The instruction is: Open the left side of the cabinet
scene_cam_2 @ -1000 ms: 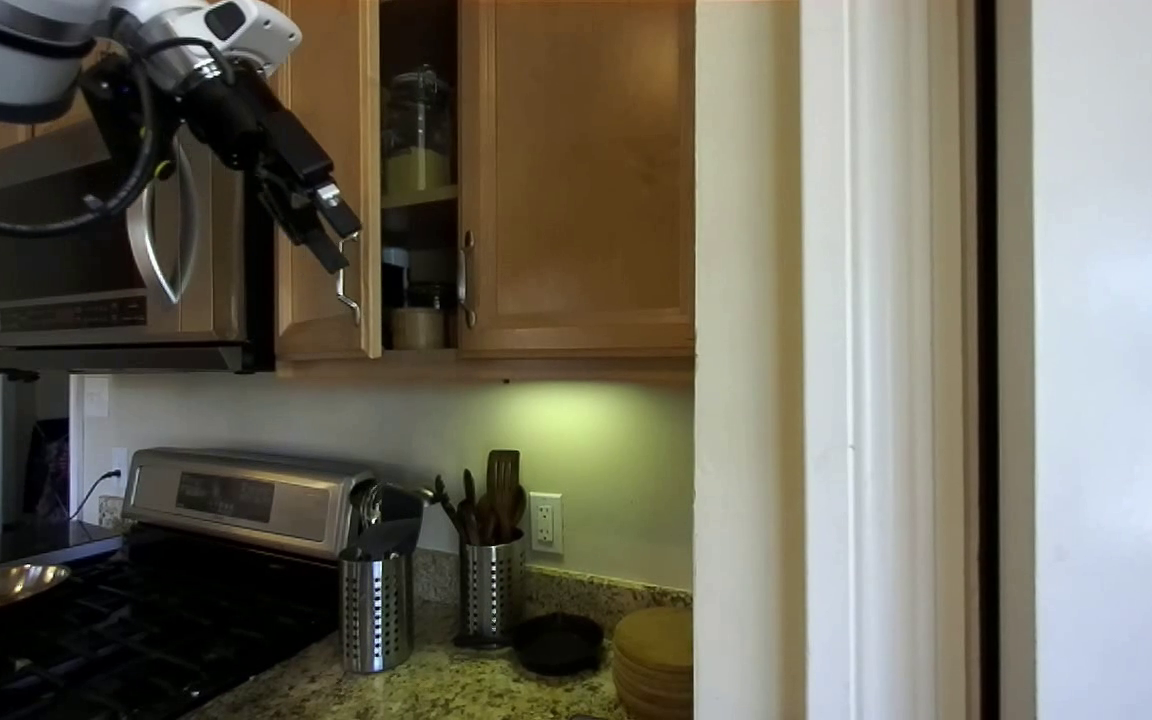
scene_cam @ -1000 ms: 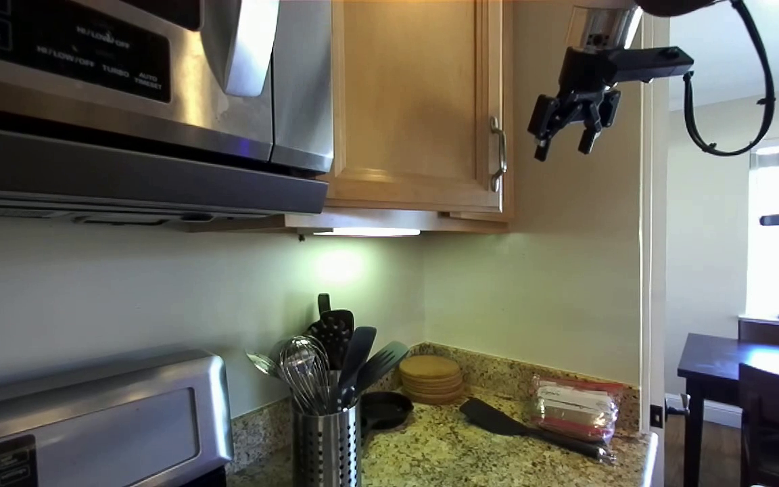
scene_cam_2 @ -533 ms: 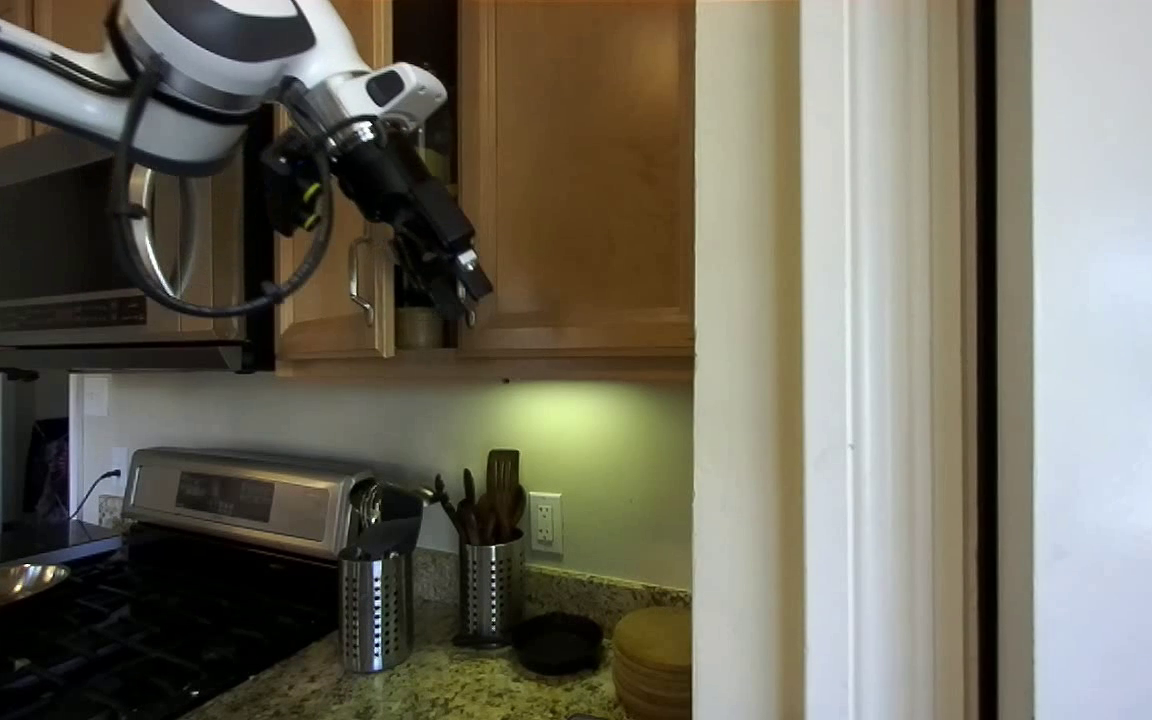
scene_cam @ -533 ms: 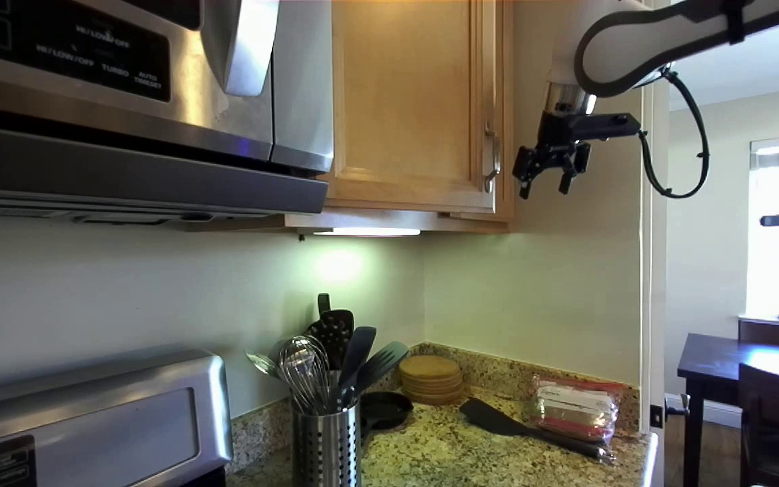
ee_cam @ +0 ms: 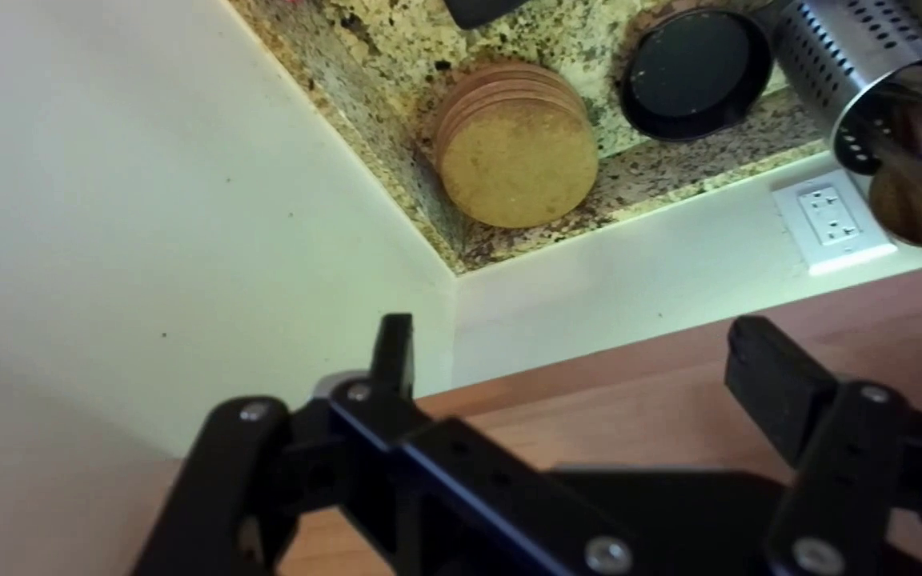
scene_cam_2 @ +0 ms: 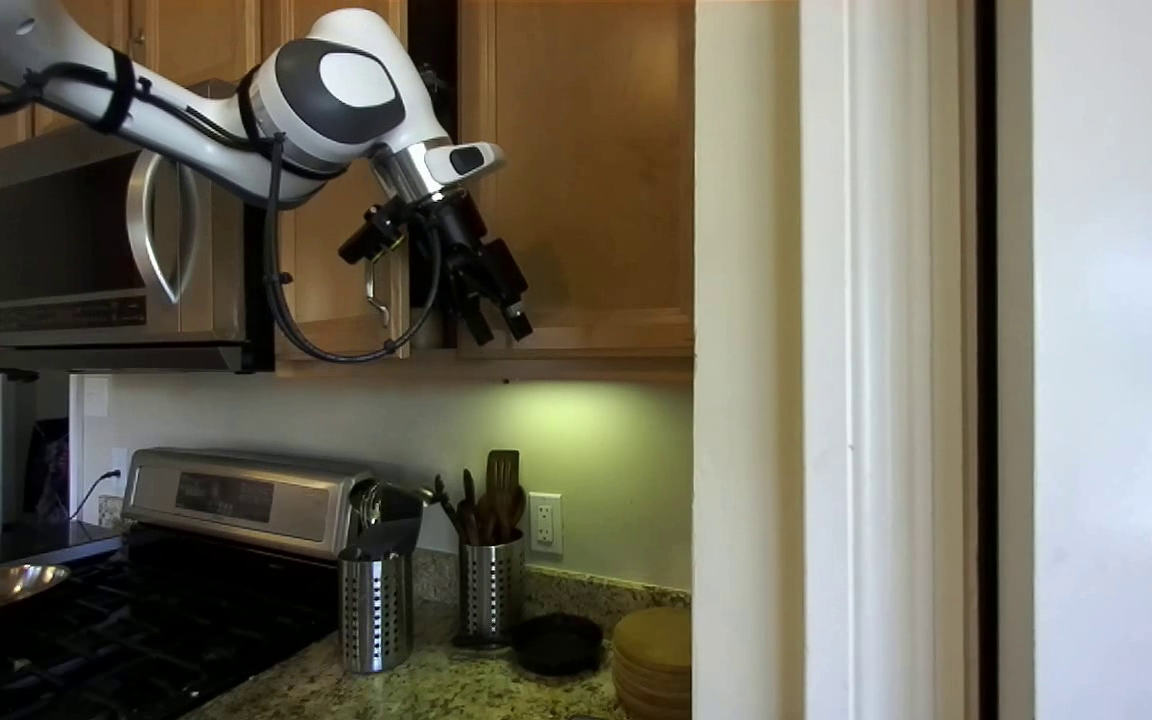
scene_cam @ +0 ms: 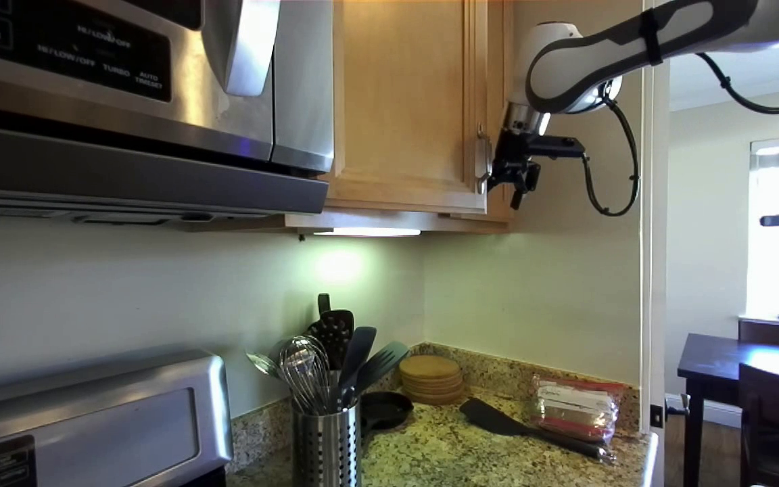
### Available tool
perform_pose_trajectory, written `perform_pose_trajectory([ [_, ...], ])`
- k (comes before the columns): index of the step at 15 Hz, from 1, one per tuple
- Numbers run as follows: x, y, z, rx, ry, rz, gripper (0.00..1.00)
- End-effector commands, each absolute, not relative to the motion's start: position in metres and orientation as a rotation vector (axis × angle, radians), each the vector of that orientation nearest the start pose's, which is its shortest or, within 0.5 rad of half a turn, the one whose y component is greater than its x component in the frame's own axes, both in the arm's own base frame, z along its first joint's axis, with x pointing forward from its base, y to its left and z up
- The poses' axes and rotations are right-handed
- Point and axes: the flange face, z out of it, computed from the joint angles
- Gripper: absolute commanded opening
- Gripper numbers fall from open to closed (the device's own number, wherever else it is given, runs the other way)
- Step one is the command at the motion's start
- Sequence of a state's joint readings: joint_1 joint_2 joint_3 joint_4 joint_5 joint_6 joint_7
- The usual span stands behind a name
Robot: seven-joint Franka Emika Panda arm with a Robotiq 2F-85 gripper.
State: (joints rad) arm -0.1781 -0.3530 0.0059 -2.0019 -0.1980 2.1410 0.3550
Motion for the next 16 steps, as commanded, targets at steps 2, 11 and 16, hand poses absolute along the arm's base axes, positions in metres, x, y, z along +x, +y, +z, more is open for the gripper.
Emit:
perform_pose_trajectory([
  [2,0.474,-0.070,0.679,-3.056,0.519,-0.827,1.00],
  [11,0.441,-0.061,0.686,-3.074,0.288,-0.761,1.00],
  [16,0.408,-0.051,0.695,-3.090,0.143,-0.772,1.00],
])
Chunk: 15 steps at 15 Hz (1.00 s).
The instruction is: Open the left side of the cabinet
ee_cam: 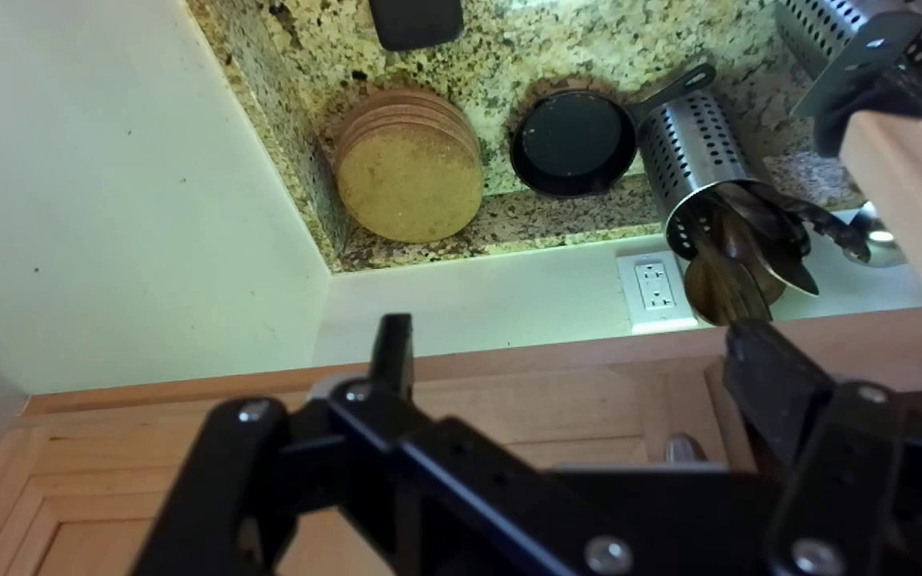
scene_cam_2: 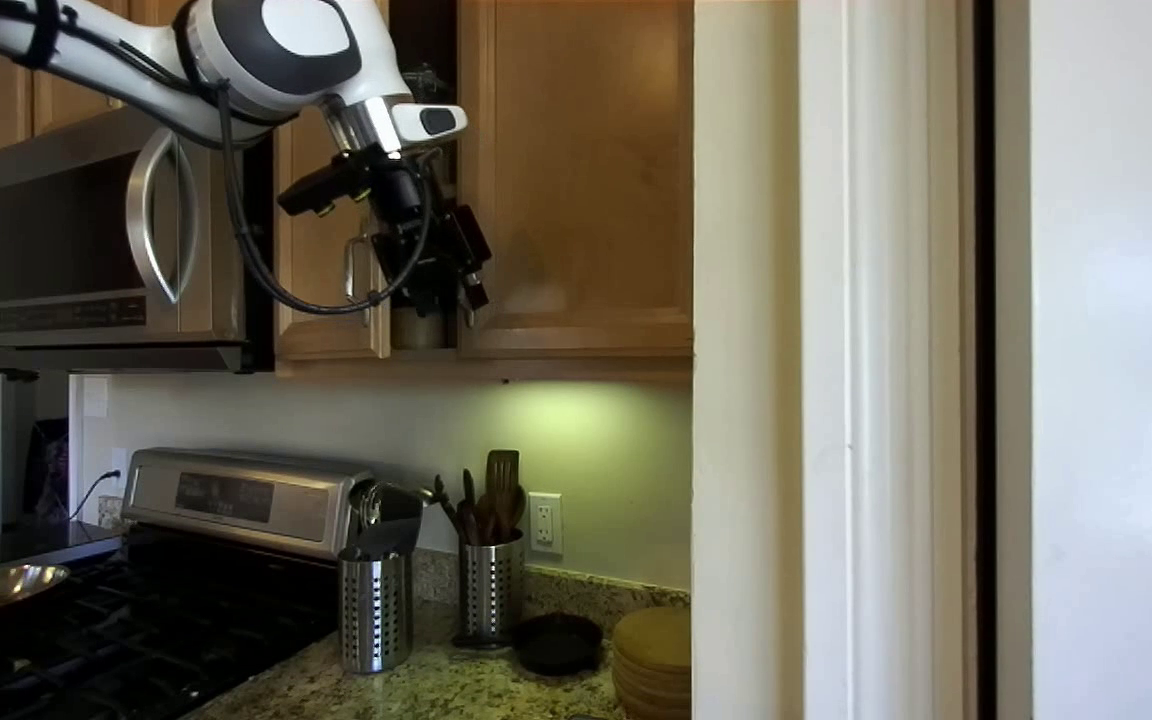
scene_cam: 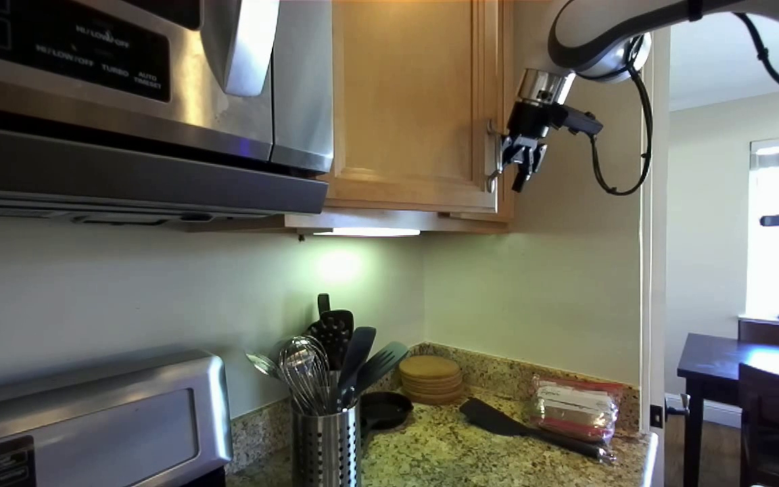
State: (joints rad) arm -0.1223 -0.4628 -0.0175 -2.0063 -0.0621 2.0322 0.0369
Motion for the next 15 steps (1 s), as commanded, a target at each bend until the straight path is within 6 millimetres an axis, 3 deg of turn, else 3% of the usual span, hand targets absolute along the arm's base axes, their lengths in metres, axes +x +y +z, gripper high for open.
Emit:
perform_pose_trajectory([
  [1,0.403,-0.048,0.697,-3.085,0.119,-0.771,1.00],
  [10,0.367,-0.021,0.711,-3.042,-0.134,-0.861,1.00],
  [15,0.347,0.024,0.716,-2.963,-0.387,-0.884,1.00],
])
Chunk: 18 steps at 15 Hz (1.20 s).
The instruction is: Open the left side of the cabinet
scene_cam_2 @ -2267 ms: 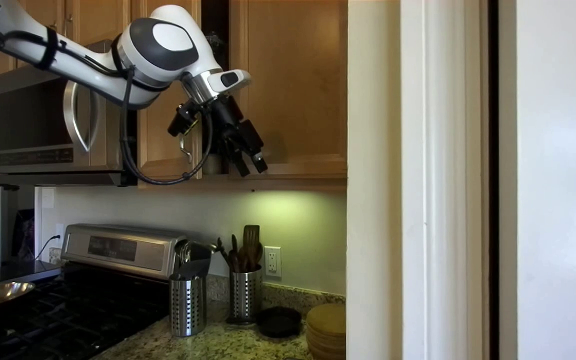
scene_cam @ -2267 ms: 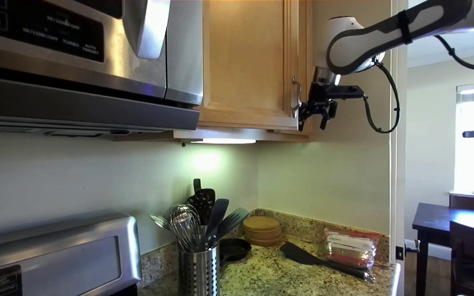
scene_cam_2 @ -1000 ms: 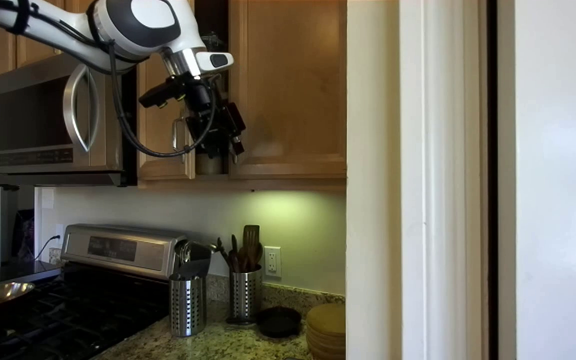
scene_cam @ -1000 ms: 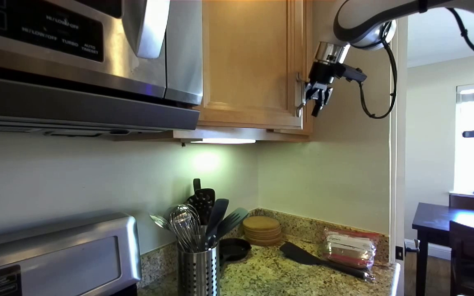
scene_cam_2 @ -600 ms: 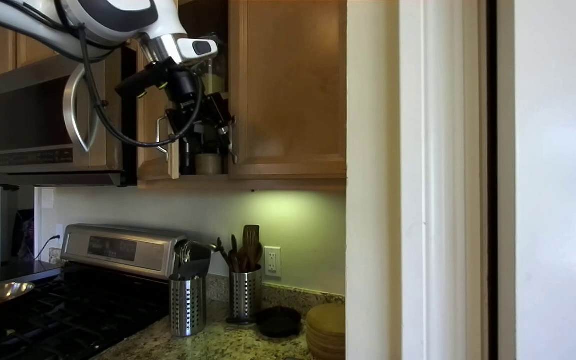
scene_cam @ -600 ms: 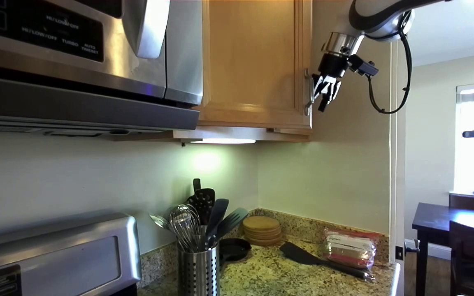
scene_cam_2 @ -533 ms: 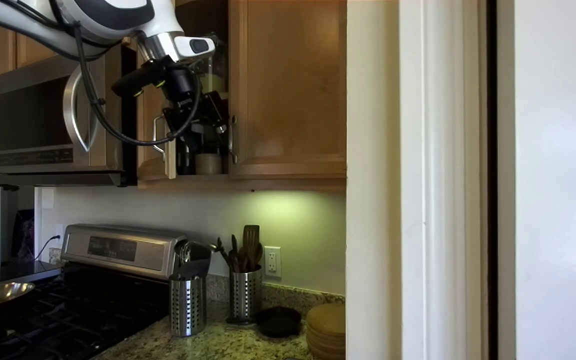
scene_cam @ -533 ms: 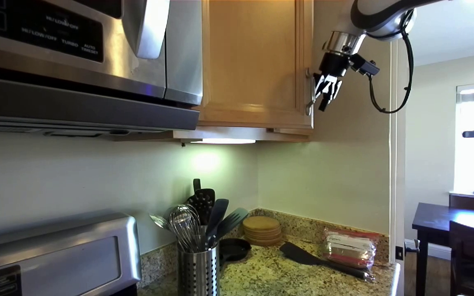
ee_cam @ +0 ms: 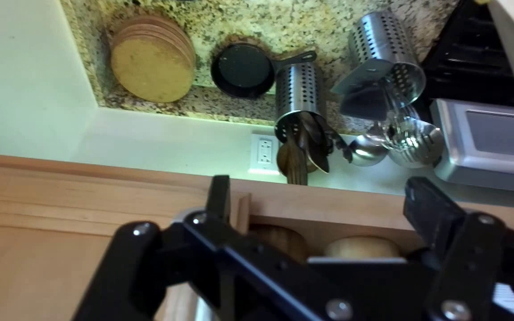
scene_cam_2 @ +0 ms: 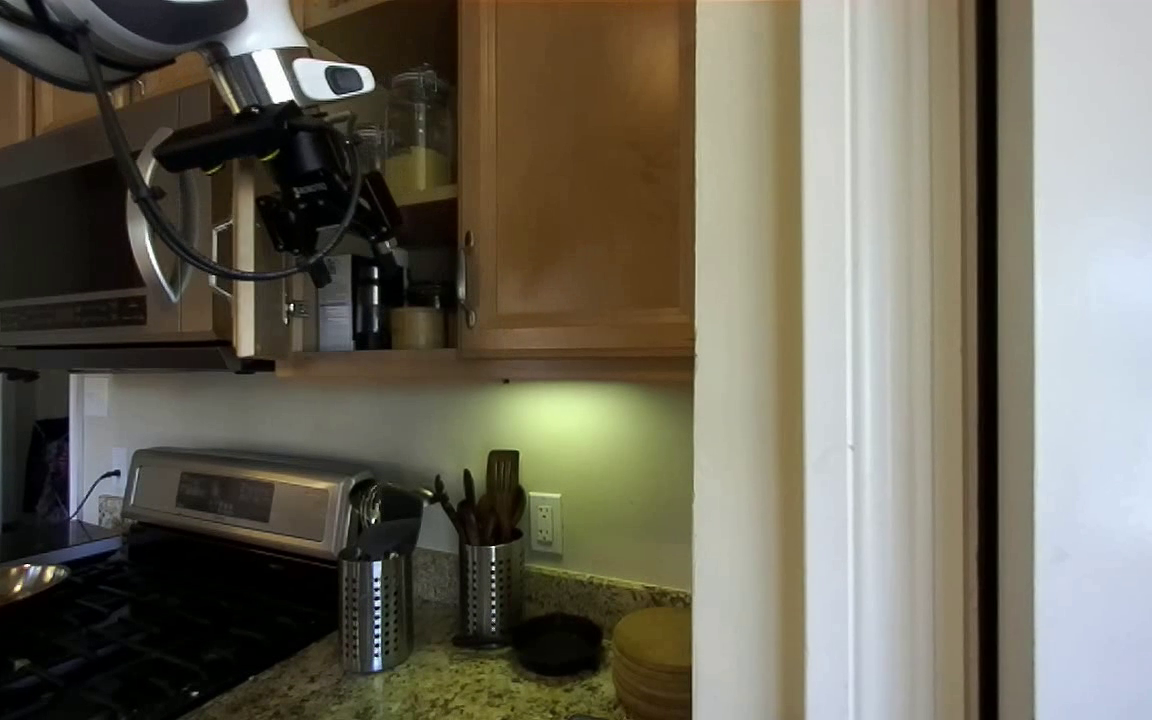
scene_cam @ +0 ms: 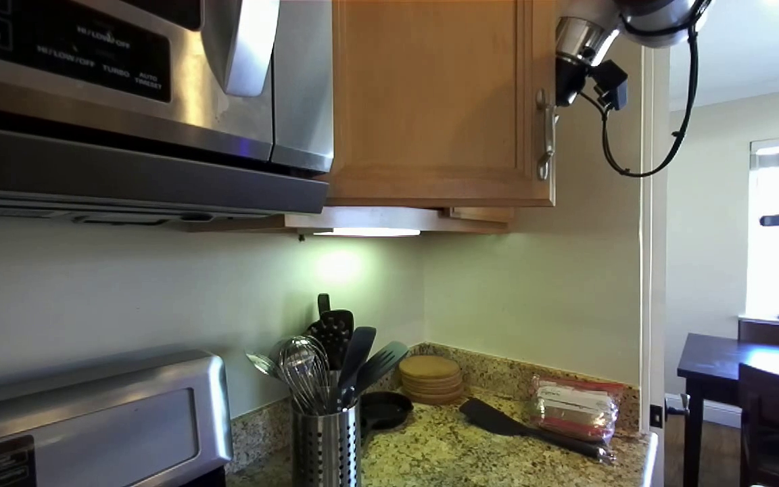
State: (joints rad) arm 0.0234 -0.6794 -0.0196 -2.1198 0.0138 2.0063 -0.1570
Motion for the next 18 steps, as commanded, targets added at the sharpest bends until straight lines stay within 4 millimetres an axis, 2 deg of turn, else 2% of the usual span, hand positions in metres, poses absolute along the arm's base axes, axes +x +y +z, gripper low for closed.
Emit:
perform_pose_trajectory([
  [1,0.344,0.033,0.714,-2.952,-0.431,-0.880,1.00],
  [5,0.327,0.055,0.710,-2.927,-0.561,-0.874,1.00],
  [8,0.322,0.056,0.707,-2.952,-0.549,-0.872,1.00],
  [11,0.329,0.037,0.694,-3.070,-0.398,-0.819,1.00],
  [15,0.342,0.005,0.657,-3.244,-0.178,-0.619,1.00],
  [18,0.343,-0.010,0.625,-3.312,-0.052,-0.413,1.00],
])
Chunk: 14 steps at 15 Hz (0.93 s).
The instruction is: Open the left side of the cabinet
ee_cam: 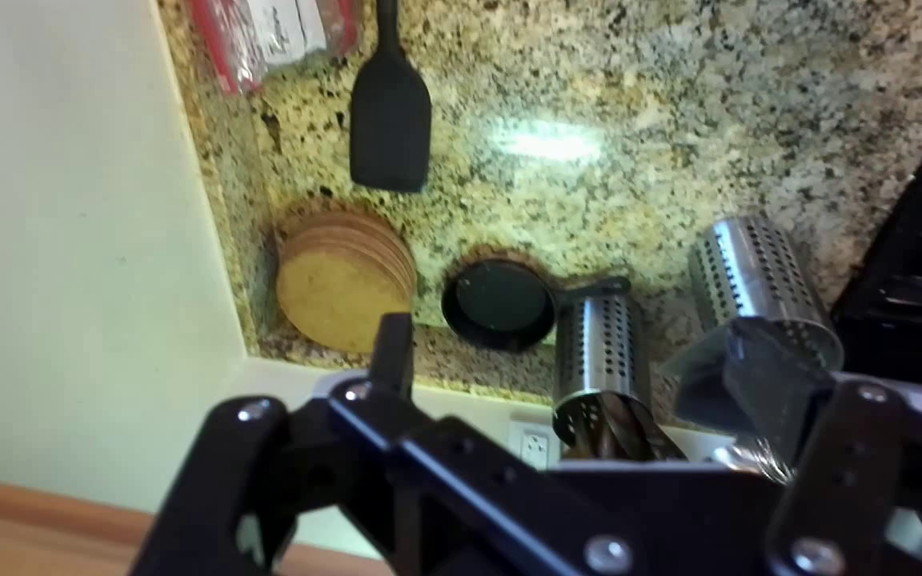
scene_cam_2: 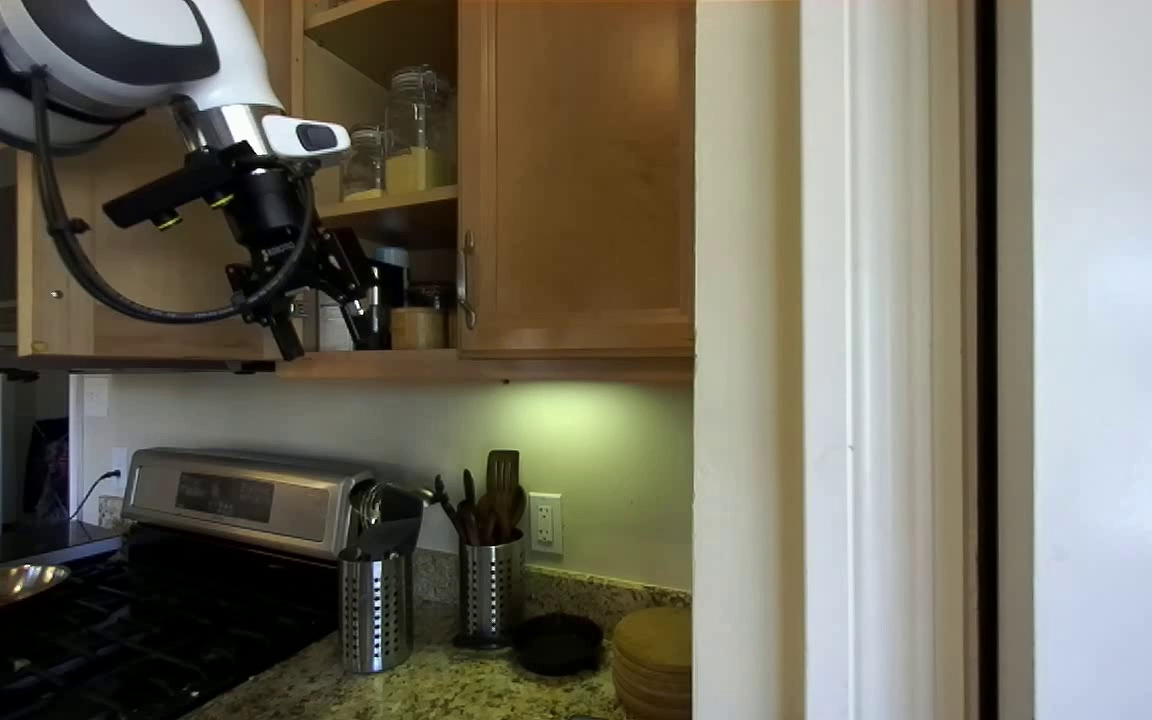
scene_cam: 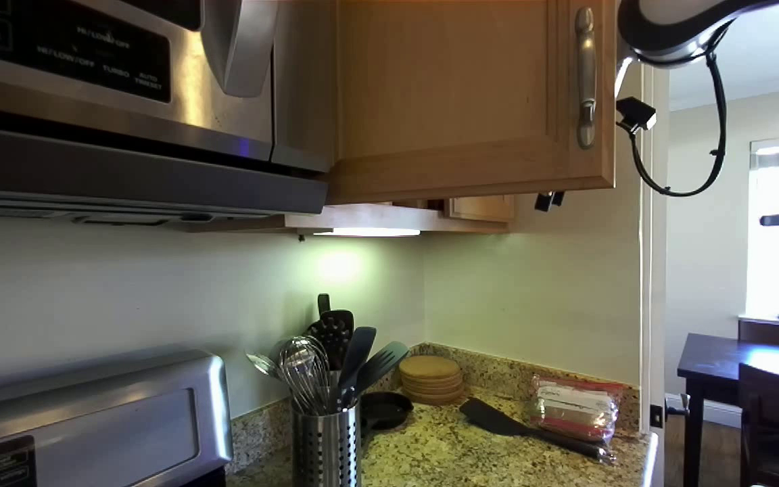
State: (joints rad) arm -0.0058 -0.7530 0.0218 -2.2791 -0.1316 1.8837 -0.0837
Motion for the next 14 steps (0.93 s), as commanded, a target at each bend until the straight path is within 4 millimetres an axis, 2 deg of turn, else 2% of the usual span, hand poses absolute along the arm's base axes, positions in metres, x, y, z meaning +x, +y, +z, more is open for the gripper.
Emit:
perform_pose_trajectory([
  [1,0.343,-0.012,0.613,-3.315,-0.022,-0.332,1.00],
  [4,0.343,-0.012,0.581,-3.328,0.124,-0.174,1.00],
  [7,0.345,-0.007,0.560,-3.321,0.280,-0.129,1.00],
  [12,0.349,-0.004,0.540,-3.312,0.502,-0.107,1.00],
  [13,0.350,-0.002,0.548,-3.303,0.397,-0.106,1.00],
  [14,0.350,-0.002,0.545,-3.301,0.428,-0.100,1.00],
])
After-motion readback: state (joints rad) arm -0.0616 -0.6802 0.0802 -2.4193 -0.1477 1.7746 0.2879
